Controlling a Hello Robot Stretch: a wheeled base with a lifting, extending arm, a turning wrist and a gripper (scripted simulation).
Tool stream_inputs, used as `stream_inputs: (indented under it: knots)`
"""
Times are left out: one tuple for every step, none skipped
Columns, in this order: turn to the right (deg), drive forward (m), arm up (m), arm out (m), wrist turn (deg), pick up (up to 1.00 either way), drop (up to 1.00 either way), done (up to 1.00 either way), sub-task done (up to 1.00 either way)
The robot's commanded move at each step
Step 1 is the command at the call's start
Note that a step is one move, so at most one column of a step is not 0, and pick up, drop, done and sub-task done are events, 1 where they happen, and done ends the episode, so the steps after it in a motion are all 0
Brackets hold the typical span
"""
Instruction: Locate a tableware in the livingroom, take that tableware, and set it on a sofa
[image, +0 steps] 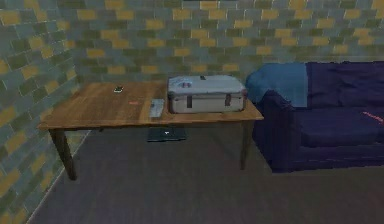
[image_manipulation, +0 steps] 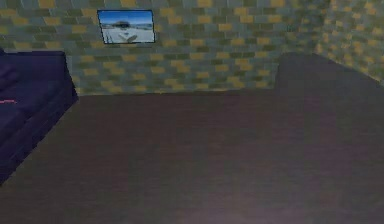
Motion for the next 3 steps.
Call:
stream_inputs:
  knots:
    - [-45.0, 0.0, 0.0, 0.0, 0.0, 0.0, 0.0, 0.0, 0.0]
    - [-15.0, 0.0, 0.0, 0.0, 0.0, 0.0, 0.0, 0.0, 0.0]
    - [0.0, 0.6, 0.0, 0.0, 0.0, 0.0, 0.0, 0.0, 0.0]
